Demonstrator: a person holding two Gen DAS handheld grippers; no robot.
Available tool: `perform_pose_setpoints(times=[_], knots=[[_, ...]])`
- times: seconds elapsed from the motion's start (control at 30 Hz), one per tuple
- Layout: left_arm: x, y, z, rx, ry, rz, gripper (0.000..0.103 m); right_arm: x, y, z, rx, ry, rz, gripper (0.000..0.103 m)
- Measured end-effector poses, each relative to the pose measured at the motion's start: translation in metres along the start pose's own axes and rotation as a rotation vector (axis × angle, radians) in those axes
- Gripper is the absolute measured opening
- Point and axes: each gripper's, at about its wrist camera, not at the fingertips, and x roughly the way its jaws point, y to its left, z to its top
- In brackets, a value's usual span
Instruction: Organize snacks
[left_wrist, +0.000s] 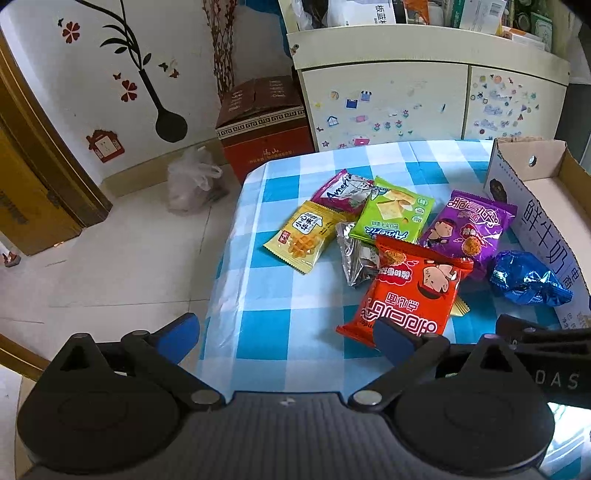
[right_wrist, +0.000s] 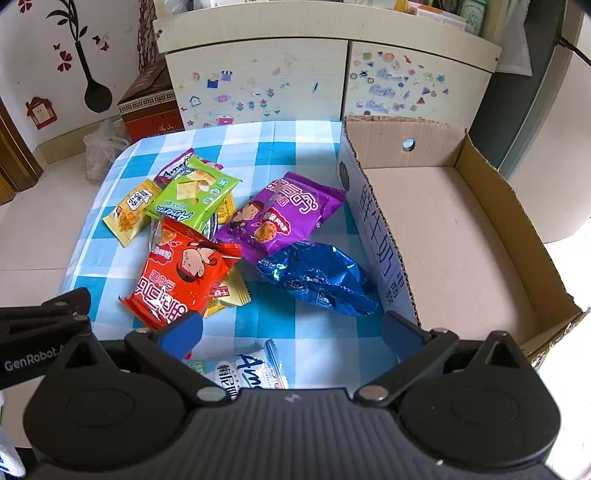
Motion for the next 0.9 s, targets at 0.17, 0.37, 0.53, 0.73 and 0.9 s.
perform_pose_setpoints(times=[0.17, 0.37, 0.53, 0.73, 0.9], knots=[[-0.0005, 0.0003, 0.0011, 0.0, -0.003, 0.002, 0.101, -0.0006, -0.0002, 0.0004, 0.003, -0.004, -0.002, 0.102], [-0.0008, 0.0, 0.0015, 0.001, -0.005, 0.001, 0.098, -0.0007, 0.0001, 0.0004, 0.002, -0.006, -0.001, 0.102], [-0.0024, -0.0007, 0.0012, -0.002, -0.005, 0.005, 0.098, -0.0022, 0.0016, 0.001, -0.002, -0.012, -0.003, 0.102], [-0.0049, -0.0001, 0.0014, -0.004, -0.009, 0.006, 0.098, -0.0043, 0.0014, 0.0016, -0.004, -0.018, 0.0, 0.102], [-0.0072, -0.0006, 0.0018, -0.003, -0.013, 0.011, 0.098, -0.0057, 0.0005, 0.0013, -0.006, -0.02, 0.004, 0.102]])
